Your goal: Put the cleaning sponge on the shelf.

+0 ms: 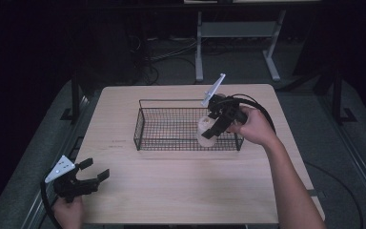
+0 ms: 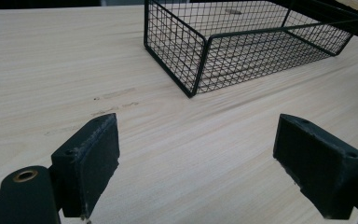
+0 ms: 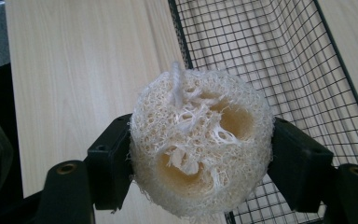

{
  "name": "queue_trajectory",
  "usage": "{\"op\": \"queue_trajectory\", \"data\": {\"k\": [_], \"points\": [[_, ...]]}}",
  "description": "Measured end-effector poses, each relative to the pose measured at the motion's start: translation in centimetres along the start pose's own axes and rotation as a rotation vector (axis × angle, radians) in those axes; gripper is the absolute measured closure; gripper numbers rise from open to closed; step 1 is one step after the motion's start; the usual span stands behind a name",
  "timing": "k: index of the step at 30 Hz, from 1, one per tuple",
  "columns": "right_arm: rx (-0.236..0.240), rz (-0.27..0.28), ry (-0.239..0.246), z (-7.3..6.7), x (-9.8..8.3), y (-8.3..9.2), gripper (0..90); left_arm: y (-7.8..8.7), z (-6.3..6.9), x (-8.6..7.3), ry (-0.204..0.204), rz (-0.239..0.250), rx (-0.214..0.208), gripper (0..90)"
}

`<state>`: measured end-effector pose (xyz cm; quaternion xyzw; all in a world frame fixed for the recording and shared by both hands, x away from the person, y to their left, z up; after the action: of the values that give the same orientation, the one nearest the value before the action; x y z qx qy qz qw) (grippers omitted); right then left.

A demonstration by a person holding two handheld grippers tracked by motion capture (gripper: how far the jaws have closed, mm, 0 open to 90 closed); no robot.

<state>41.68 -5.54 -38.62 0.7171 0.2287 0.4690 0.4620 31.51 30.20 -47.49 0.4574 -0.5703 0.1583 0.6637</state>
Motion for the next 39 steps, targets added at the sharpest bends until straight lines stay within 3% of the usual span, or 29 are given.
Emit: {"op": "queue_trajectory", "data": {"k": [9,18,21,39], "points": [[0.017,0.037,-0.017,0.4,1.4,0.3,29.2,0.1,-0.1,0.0,0.008,0.004,0.003,13.8],[-0.004,0.009,-0.031,1.4,1.9,0.4,29.0,0.0,-0.1,0.0,0.007,0.003,0.001,13.8],[-0.01,0.023,-0.05,1.9,2.1,0.4,29.0,0.0,-0.1,0.0,0.005,0.002,-0.001,13.8],[-0.036,0.004,-0.112,4.4,2.2,-1.7,28.8,-0.1,0.0,0.0,0.0,-0.003,-0.002,13.8]]}}
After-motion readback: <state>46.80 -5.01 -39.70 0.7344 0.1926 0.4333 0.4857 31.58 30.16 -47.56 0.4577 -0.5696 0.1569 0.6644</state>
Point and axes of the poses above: each handheld gripper's, and its own axes: y roughly backward along the jaws, x roughly out of its top, z roughly to its right, the point moved 10 cm from there along -y, roughly forward along the jaws, and after that the axes turned 12 degrees about -y, right-handed, at the moved point
